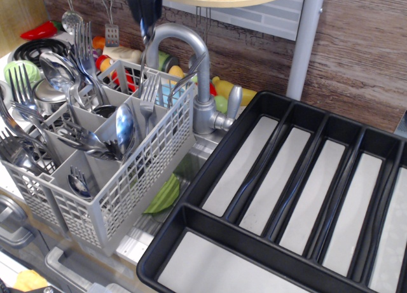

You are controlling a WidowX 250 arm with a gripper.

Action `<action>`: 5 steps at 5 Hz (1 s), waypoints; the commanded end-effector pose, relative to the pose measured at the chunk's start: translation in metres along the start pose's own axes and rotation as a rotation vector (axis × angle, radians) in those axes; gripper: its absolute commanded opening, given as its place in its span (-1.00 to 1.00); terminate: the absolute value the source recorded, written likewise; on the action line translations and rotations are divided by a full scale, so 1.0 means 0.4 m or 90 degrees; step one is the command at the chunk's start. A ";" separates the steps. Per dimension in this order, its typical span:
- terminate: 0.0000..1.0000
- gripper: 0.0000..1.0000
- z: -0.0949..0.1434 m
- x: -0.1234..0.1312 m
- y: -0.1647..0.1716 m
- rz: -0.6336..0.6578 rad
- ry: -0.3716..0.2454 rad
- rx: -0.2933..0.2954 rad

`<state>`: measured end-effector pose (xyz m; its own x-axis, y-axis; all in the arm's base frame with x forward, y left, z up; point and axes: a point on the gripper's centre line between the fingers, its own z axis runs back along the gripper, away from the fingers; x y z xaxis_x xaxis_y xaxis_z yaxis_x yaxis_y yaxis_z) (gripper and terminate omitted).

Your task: Put small spoon from basket to tray

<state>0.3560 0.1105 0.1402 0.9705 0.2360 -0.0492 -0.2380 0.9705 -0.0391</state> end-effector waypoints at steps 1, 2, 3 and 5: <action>-1.00 -1.00 0.190 -0.015 -0.076 0.074 -0.015 0.040; -1.00 -1.00 0.241 -0.026 -0.139 0.128 0.017 0.037; -1.00 -1.00 0.235 -0.033 -0.203 0.193 0.020 -0.012; -1.00 -1.00 0.152 -0.052 -0.273 0.269 0.012 -0.112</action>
<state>0.3652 -0.0042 0.1681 0.7712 0.6071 -0.1914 -0.6335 0.7616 -0.1365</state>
